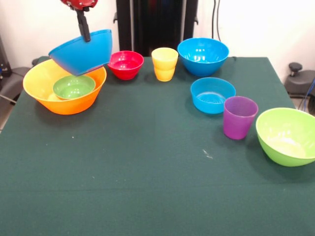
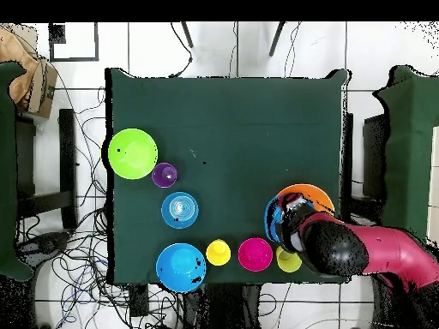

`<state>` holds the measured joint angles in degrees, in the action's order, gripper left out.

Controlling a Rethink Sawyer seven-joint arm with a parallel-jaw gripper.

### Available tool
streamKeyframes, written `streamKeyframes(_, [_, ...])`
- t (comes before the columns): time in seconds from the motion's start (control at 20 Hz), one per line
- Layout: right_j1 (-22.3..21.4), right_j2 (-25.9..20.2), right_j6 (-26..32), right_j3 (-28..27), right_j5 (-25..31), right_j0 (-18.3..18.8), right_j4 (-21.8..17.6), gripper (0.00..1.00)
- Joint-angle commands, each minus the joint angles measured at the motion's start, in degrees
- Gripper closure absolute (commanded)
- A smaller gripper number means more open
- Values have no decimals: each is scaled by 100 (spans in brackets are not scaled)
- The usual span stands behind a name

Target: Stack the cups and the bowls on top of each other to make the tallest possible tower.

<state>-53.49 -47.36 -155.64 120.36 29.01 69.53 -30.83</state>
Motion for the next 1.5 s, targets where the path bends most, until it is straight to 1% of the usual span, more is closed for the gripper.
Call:
streamKeyframes(0.05, [341, 219, 986, -19, -70, -73, -644, 100])
streamKeyframes(0.4, [400, 215, 982, 206, -298, 149, -920, 100])
streamKeyframes(0.55, [450, 232, 951, 257, -404, 196, -1108, 100])
streamKeyframes(0.8, [431, 475, 669, 381, -759, 31, -1635, 100])
streamKeyframes(1.0, [536, 641, 552, 417, -958, -23, -1984, 100])
streamKeyframes(1.15, [499, 705, 485, 452, -992, -91, -2112, 100])
streamKeyframes(1.2, [478, 765, 411, 457, -1060, -148, -2158, 0])
streamKeyframes(1.35, [539, 676, 495, 491, -1008, -97, -2047, 0])
streamKeyframes(1.5, [440, 730, 377, 520, -1059, -209, -2011, 0])
